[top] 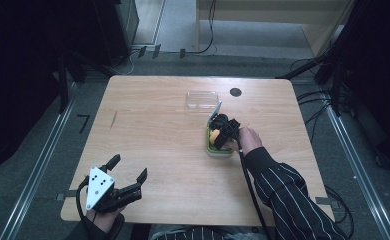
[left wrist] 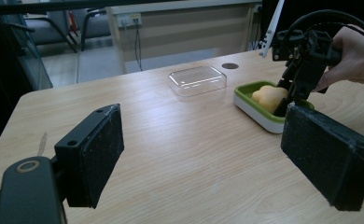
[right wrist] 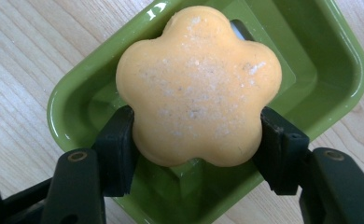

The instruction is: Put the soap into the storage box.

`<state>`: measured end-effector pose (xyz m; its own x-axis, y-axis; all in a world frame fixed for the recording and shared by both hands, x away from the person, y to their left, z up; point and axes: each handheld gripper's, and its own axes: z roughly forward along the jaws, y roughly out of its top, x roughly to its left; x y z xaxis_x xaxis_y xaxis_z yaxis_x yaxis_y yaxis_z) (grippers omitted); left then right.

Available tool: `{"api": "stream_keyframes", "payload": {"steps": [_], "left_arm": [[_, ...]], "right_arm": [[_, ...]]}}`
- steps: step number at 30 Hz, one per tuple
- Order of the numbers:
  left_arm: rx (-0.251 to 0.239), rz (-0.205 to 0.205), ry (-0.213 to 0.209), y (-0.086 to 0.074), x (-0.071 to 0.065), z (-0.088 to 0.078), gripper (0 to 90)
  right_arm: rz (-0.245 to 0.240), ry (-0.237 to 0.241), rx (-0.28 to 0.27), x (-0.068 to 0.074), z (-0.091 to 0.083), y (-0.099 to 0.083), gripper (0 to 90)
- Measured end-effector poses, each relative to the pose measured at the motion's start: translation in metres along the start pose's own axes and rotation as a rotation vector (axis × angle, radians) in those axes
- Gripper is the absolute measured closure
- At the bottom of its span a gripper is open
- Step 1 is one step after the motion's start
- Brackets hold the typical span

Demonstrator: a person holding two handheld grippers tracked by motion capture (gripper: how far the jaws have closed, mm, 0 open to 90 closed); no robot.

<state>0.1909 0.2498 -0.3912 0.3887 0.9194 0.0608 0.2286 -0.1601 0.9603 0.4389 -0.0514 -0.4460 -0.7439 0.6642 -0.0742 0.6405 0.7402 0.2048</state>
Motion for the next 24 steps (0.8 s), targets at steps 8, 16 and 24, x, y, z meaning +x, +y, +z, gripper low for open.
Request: {"api": "stream_keyframes", "payload": {"steps": [8, 16, 24], "left_arm": [[0.000, -0.002, 0.005, 0.000, 0.000, 0.000, 13.7], [0.001, -0.001, 0.010, -0.001, 0.000, -0.002, 13.7], [-0.001, -0.002, 0.013, -0.001, 0.001, -0.004, 13.7]], "right_arm": [[-0.006, -0.012, 0.001, 0.002, -0.001, 0.001, 36.6], [-0.016, -0.017, -0.020, 0.001, -0.008, 0.001, 32.7], [-0.009, 0.013, -0.042, 0.001, -0.023, -0.006, 23.4]]}}
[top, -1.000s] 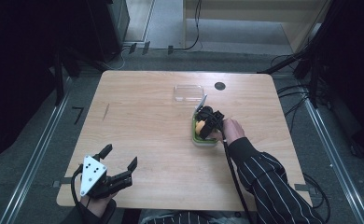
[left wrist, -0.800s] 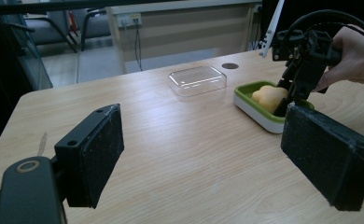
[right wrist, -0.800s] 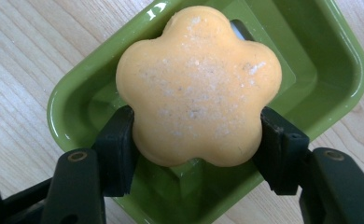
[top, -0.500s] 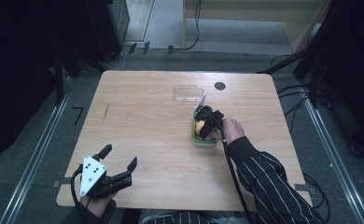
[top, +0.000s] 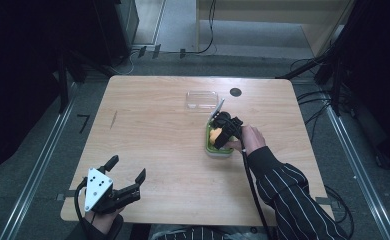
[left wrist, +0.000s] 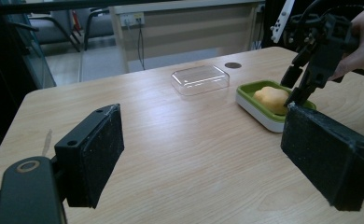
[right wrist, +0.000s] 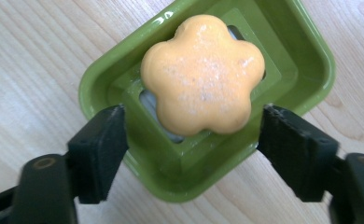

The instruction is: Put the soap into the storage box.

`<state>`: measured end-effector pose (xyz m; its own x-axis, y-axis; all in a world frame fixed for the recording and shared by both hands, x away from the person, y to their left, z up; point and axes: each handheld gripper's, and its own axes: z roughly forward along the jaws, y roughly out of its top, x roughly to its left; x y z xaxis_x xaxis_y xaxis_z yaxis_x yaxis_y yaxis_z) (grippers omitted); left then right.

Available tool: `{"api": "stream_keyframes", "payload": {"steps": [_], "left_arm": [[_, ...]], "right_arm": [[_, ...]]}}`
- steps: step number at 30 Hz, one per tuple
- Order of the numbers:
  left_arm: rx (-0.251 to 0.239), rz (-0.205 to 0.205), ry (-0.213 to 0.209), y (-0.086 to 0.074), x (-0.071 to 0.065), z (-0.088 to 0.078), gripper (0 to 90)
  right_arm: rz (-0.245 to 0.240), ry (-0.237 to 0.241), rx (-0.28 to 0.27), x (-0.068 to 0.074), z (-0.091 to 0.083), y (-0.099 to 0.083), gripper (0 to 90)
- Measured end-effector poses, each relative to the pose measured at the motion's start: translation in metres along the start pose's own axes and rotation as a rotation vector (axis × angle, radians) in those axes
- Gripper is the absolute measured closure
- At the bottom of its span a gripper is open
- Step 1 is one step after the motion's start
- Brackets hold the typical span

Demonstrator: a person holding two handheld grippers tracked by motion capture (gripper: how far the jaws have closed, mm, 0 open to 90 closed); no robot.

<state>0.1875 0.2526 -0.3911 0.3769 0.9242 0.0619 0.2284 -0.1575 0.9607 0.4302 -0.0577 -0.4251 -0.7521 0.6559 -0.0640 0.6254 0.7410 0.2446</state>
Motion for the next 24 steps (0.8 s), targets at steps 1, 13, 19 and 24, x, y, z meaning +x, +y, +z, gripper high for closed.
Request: {"api": "stream_keyframes", "payload": {"steps": [1, 13, 19, 24], "left_arm": [[-0.003, -0.003, 0.001, 0.000, 0.000, 0.000, 13.7], [-0.003, -0.005, 0.010, -0.001, 0.002, -0.003, 13.7], [-0.002, -0.005, 0.007, -0.001, 0.001, -0.002, 13.7], [0.000, -0.001, 0.001, 0.000, 0.000, 0.000, 13.7]], "right_arm": [[0.009, 0.002, -0.003, 0.000, -0.002, -0.001, 22.5], [0.047, 0.029, -0.016, -0.005, -0.026, -0.031, 16.4], [0.059, 0.032, -0.027, -0.006, -0.035, -0.048, 16.3], [0.076, 0.028, -0.023, -0.008, -0.038, -0.066, 15.6]]}}
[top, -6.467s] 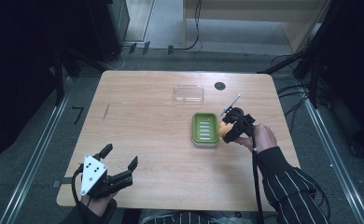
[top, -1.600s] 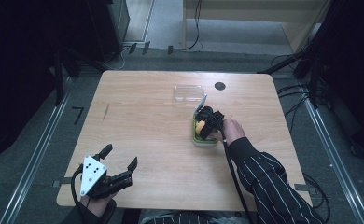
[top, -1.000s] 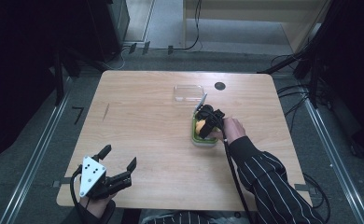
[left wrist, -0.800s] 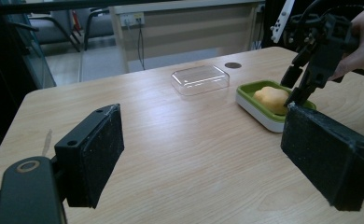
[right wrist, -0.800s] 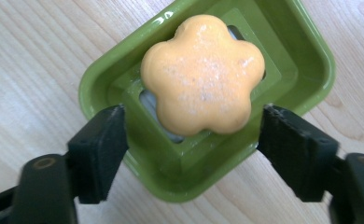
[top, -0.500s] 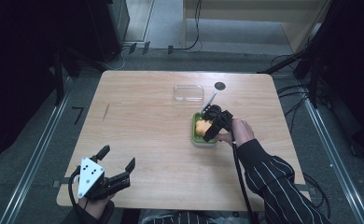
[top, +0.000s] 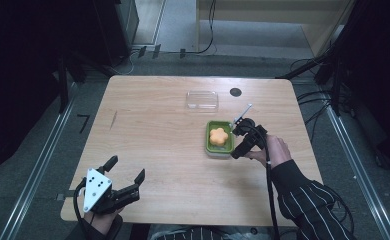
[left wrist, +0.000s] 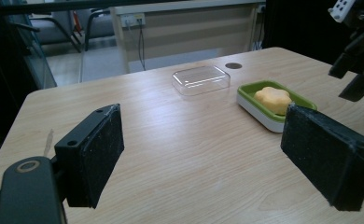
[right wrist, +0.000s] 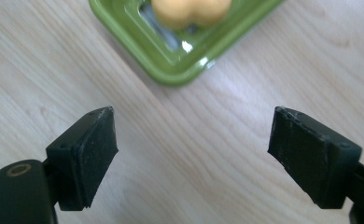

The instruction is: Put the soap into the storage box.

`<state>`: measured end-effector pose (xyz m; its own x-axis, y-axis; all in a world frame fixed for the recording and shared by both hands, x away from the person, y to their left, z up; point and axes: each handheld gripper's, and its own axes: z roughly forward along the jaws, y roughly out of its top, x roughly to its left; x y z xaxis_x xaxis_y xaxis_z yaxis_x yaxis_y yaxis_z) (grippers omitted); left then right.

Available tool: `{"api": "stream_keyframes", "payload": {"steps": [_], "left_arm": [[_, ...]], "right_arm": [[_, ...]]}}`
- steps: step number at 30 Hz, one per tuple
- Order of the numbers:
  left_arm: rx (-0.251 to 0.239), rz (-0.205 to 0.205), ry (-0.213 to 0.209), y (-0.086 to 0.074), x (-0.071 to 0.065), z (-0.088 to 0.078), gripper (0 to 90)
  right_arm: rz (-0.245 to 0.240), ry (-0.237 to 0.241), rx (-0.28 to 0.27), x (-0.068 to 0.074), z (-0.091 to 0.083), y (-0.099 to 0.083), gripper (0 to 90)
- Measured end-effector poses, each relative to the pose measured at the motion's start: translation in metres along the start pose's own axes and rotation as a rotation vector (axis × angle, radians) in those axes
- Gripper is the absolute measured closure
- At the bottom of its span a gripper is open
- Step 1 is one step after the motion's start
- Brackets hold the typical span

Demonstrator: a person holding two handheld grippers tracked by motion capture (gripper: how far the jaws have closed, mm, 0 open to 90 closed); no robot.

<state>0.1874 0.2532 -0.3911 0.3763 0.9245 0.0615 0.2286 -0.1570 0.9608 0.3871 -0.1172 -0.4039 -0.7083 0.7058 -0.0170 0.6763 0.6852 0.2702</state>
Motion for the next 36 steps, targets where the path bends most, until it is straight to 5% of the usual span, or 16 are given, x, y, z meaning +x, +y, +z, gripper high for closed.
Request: {"api": "stream_keyframes", "payload": {"steps": [19, 36], "left_arm": [[0.000, 0.003, -0.007, 0.001, -0.001, 0.002, 13.7], [-0.003, 0.001, -0.005, 0.001, -0.001, 0.001, 13.7]], "right_arm": [[0.073, -0.019, 0.007, -0.007, -0.001, -0.055, 15.2], [0.113, -0.012, 0.041, -0.007, 0.008, -0.084, 14.6]]}}
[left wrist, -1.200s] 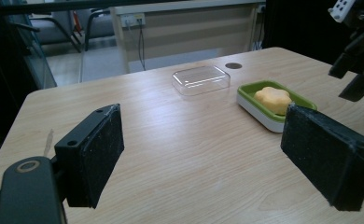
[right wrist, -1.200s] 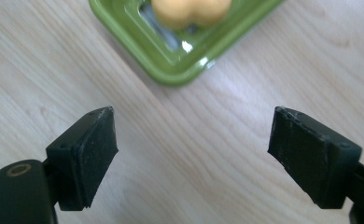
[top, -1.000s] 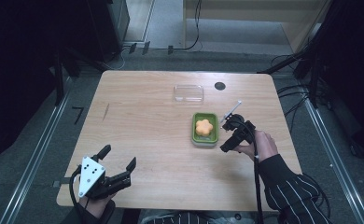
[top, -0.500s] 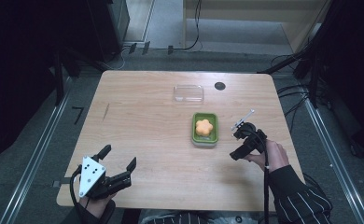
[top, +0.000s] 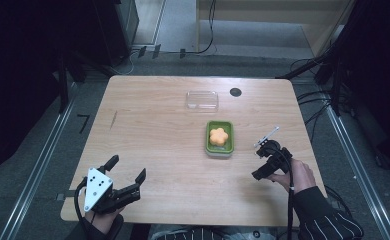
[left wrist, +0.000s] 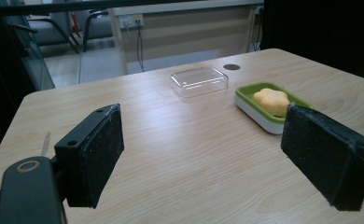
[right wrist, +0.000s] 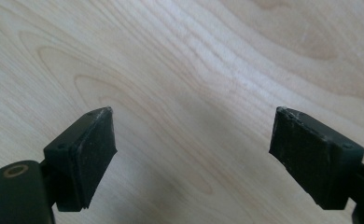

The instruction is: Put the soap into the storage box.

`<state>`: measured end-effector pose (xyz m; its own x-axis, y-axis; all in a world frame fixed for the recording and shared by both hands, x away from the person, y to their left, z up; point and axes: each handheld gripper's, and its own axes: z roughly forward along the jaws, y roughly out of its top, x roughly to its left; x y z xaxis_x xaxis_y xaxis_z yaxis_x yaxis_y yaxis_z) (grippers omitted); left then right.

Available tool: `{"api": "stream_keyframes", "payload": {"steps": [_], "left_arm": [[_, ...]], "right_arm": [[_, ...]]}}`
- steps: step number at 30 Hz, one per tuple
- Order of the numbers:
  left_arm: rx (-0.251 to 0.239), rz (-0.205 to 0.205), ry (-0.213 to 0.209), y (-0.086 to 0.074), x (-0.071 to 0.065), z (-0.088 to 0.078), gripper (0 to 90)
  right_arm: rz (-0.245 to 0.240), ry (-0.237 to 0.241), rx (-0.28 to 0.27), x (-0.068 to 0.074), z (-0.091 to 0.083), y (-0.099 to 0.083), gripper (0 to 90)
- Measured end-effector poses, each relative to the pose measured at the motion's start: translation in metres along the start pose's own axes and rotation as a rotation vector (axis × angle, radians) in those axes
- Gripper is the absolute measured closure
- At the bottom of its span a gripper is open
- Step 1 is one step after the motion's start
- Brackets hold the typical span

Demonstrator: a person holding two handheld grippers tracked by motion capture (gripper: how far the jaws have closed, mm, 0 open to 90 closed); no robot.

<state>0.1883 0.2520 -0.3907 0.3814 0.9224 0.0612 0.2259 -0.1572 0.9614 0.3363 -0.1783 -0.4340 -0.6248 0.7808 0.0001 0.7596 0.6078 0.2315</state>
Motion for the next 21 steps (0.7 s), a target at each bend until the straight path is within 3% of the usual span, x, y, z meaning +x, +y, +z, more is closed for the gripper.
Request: {"api": "stream_keyframes", "payload": {"steps": [15, 21], "left_arm": [[0.000, 0.003, -0.003, 0.001, -0.001, 0.003, 13.7], [0.008, 0.003, 0.002, 0.002, -0.002, 0.005, 13.7]], "right_arm": [[-0.008, 0.006, 0.050, 0.011, 0.015, -0.035, 13.7], [-0.014, 0.015, 0.036, 0.011, 0.013, -0.039, 13.7]]}}
